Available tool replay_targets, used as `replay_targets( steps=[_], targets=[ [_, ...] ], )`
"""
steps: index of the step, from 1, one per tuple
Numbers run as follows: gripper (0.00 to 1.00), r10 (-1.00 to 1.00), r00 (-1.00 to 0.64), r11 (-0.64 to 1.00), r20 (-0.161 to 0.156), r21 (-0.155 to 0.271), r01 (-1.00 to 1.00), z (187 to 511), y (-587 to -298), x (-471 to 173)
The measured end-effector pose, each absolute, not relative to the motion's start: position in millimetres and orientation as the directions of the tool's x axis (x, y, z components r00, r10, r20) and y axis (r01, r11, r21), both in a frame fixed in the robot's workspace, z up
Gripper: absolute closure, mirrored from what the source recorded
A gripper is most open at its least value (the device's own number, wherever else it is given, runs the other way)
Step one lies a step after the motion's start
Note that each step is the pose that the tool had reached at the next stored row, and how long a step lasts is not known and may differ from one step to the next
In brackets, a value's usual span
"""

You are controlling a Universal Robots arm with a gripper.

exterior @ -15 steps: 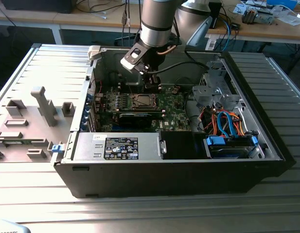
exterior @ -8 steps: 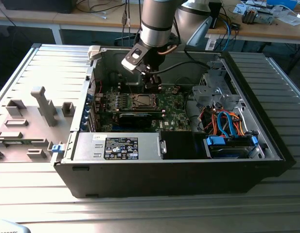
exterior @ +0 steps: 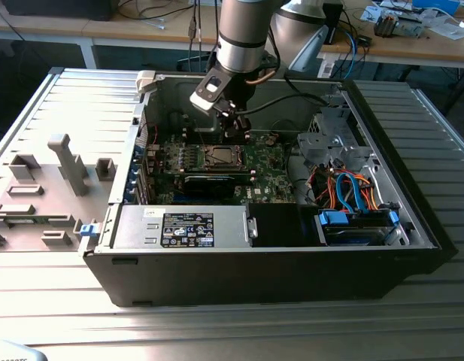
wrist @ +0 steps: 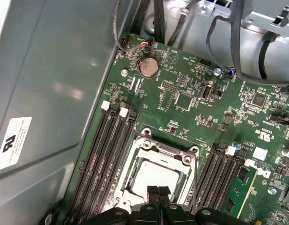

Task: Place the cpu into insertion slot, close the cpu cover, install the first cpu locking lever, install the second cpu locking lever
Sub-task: 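Install the first cpu locking lever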

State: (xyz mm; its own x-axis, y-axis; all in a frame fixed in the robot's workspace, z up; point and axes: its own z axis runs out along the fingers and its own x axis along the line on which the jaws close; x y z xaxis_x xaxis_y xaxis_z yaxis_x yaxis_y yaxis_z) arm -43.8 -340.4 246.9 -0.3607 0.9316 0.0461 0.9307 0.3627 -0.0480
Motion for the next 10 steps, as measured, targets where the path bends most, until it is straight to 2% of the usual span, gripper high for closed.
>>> replay_targets(
  steps=[10],
  targets=[
    [0.89,0.893,-0.447,0.449,0.046,-0.048,0.892,246.9,-340.4,-43.8]
  ],
)
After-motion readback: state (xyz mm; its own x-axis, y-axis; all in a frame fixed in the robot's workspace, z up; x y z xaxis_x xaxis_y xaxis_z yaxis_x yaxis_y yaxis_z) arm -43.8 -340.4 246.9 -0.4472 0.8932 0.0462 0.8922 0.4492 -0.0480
